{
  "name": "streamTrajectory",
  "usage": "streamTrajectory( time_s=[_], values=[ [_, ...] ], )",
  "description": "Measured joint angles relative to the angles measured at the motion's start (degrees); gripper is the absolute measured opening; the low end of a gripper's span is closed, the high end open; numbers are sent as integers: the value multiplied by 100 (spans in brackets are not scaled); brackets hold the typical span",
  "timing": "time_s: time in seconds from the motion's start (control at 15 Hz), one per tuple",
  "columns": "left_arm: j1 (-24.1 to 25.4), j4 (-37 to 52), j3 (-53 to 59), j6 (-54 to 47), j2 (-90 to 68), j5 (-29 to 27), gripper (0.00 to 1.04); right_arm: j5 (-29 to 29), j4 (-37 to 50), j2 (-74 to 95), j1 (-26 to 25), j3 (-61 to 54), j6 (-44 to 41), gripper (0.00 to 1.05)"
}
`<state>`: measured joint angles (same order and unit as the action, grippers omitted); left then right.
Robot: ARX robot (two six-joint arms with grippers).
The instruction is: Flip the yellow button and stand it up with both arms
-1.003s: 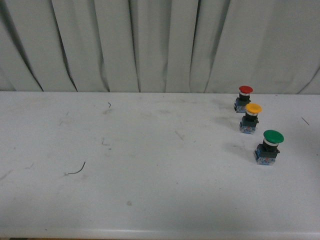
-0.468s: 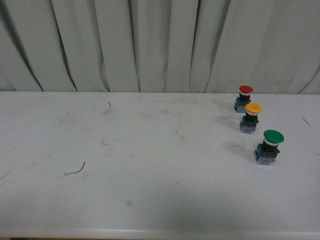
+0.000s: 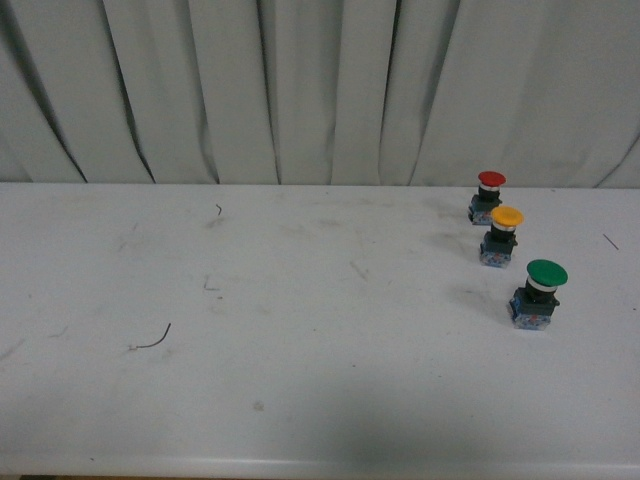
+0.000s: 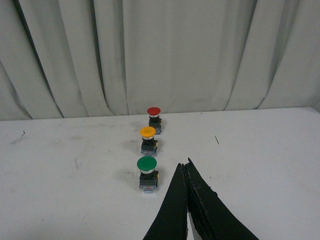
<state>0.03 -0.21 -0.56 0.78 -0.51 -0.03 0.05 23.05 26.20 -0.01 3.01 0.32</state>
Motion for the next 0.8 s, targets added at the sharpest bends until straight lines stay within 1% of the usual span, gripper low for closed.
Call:
streamTrajectory(
  time_s=[0.13, 0.2, 0.47, 0.8],
  values=[
    [0, 0, 0, 0, 0, 0, 98, 0, -210, -295, 0, -81, 2, 2],
    [0, 0, 0, 0, 0, 0, 98, 0, 39, -350, 0, -214, 2, 2],
    [0, 0, 0, 2, 0, 0, 98, -2, -636, -964, 0, -238, 0, 2],
    [0, 0, 0, 0, 0, 0, 98, -2, -1204, -1521, 0, -236, 0, 2]
  ],
)
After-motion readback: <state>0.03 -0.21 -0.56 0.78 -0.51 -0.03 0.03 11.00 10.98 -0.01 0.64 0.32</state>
